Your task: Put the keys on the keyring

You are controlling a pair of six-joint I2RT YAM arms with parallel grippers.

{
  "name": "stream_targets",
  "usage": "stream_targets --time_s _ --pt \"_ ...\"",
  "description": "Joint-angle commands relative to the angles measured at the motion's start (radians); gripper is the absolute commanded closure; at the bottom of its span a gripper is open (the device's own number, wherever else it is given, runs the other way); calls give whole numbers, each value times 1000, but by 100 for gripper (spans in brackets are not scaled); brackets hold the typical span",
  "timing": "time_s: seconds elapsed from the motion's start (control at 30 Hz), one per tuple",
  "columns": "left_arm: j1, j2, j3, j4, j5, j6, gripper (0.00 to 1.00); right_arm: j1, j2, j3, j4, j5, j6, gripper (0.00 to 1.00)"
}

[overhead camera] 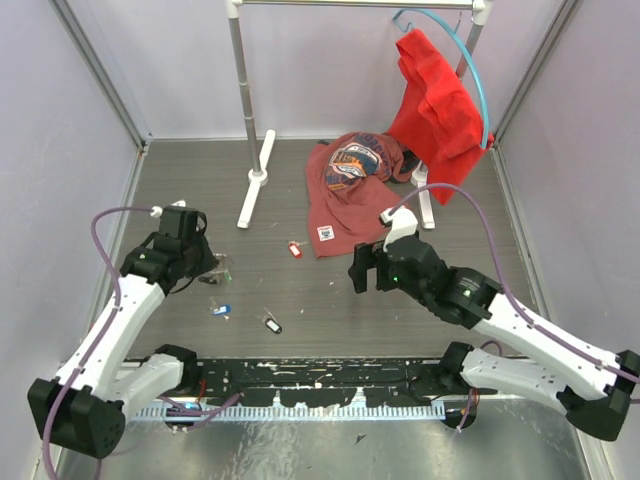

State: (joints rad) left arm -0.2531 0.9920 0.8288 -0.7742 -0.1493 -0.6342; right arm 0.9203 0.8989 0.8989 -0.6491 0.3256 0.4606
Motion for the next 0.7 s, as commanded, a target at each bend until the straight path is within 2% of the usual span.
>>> stream_targets --time_s 0.0,0.1,0.2,0.3,0.47,0.6,0.67 --pt "-76 -40 130 -46 59 39 100 -2 -127 -1 144 50 -54 0" --pt "-158 -20 223 -80 109 55 100 -1 -168 11 171 37 -92 0" --pt "-269 14 311 -82 141 62 100 -1 -150 71 137 -53 -150 0" --pt "-371 54 400 -79 157 84 100 -1 -132 124 107 -167 -201 6" --pt "-513 112 525 -65 185 160 100 -2 -170 137 154 -321 -274 9" --pt "-616 155 587 -56 179 238 100 -1 -152 181 150 -467 -314 24" --pt "-661 182 613 -55 187 279 100 -1 -131 201 139 -529 -330 28"
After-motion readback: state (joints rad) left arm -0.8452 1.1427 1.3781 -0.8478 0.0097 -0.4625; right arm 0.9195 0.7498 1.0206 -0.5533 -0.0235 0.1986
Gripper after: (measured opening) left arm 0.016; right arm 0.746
